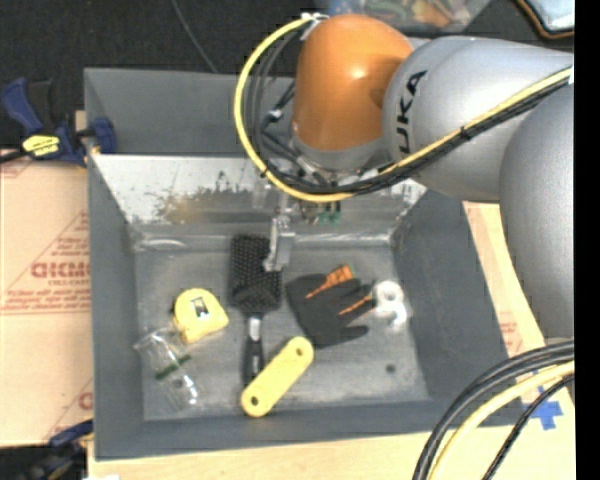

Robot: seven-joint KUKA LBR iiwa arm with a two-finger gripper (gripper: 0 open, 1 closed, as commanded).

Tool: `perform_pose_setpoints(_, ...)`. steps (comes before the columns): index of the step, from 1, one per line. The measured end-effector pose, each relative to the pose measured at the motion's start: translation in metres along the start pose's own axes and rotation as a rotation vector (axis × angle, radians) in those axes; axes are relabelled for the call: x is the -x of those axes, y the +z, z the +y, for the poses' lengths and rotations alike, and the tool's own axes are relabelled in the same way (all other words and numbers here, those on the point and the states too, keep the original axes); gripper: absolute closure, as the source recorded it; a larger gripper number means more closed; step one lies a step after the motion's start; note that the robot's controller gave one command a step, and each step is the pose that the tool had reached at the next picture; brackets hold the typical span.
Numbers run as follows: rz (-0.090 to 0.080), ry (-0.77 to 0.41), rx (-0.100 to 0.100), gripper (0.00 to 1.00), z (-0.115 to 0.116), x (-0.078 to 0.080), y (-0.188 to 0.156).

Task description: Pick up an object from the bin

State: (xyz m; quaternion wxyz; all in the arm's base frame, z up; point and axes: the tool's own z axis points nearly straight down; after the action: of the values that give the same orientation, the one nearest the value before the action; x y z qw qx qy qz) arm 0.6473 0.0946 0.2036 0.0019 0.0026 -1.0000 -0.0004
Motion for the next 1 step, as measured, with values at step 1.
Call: perform_pose_setpoints(1, -0.008, 0.003, 0.001, 0.0, -0.0006, 0.0015, -0.0054)
